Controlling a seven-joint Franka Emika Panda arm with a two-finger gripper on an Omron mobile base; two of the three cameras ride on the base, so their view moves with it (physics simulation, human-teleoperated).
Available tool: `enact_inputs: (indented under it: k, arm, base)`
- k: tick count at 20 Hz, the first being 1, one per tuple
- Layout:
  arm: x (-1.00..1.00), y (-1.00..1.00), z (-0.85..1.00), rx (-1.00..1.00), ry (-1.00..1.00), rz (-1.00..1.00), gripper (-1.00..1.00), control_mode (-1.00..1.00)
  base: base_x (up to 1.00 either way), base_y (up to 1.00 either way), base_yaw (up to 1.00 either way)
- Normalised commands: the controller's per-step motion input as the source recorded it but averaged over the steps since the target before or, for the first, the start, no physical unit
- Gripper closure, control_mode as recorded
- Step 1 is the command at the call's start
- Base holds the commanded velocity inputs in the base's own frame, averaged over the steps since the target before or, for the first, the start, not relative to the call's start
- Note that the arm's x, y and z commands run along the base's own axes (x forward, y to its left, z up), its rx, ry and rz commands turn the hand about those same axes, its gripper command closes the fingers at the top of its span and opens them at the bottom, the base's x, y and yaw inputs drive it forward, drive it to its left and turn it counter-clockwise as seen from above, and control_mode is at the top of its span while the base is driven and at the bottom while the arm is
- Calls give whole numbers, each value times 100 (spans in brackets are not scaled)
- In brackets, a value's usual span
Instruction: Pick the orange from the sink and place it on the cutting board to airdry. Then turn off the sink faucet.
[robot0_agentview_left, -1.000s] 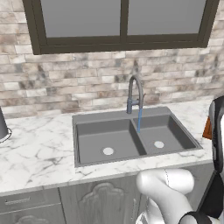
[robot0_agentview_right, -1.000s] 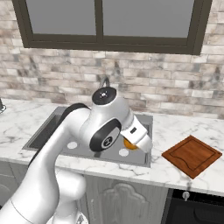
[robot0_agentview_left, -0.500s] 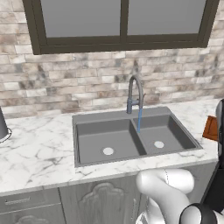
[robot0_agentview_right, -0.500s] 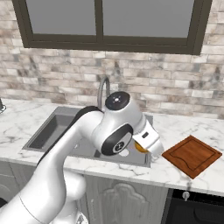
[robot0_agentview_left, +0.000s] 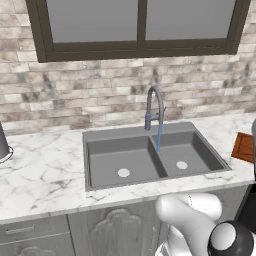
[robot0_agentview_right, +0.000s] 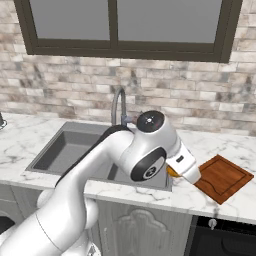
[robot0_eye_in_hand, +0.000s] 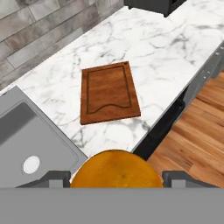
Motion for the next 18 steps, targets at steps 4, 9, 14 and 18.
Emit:
enact_inputs:
  k: [4,9,14,18]
  arm:
    - [14,-29,-1,0,0,0,100,-100]
    - [13,-27,0,0,0,0,100,-100]
    - [12,-25,0,0,0,0,100,-100]
    - [16,-20,-4,0,0,0,100,-100]
  base:
    - [0,0,0]
    - [0,0,0]
    - [0,0,0]
    - [0,0,0]
